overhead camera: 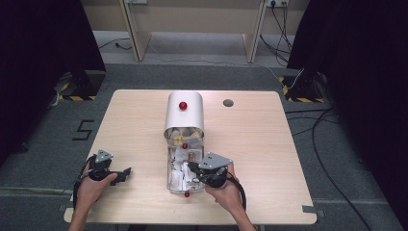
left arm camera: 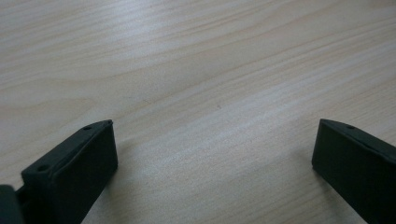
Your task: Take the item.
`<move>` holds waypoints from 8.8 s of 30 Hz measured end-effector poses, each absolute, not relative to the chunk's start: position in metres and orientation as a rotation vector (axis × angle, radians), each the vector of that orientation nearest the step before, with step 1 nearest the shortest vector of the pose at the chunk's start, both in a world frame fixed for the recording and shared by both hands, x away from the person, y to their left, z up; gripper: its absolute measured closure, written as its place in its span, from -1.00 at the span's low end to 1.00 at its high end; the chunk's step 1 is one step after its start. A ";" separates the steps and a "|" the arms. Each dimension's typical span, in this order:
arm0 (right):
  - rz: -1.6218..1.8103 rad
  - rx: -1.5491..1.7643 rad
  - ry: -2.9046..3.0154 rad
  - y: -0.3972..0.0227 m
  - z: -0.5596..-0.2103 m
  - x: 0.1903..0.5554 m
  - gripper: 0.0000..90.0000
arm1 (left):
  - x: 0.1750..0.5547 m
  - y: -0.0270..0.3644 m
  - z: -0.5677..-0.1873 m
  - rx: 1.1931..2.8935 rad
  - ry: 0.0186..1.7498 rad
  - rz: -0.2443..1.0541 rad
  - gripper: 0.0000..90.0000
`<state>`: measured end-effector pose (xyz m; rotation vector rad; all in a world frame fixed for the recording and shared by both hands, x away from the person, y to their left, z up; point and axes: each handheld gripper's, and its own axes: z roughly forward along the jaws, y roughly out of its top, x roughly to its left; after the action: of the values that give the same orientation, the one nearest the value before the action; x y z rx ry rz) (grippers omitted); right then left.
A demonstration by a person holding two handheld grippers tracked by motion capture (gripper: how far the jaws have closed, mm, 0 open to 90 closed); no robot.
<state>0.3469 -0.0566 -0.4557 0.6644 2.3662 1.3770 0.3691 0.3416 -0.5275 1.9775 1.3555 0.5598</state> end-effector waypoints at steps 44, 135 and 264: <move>1.421 0.796 2.173 -0.118 -0.431 0.360 0.95 | 0.369 0.342 -0.527 1.978 1.355 0.560 -1.00; 1.268 1.088 2.120 -0.176 -0.481 0.425 0.95 | 0.369 0.342 -0.527 1.979 1.354 0.560 -1.00; 1.200 1.283 2.061 -0.218 -0.487 0.351 -0.44 | 0.369 0.342 -0.527 1.979 1.354 0.561 -1.00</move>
<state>0.3507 -0.2182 -0.4872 1.2834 2.0607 1.2000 0.3694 0.3417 -0.5275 1.9788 1.3544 0.5606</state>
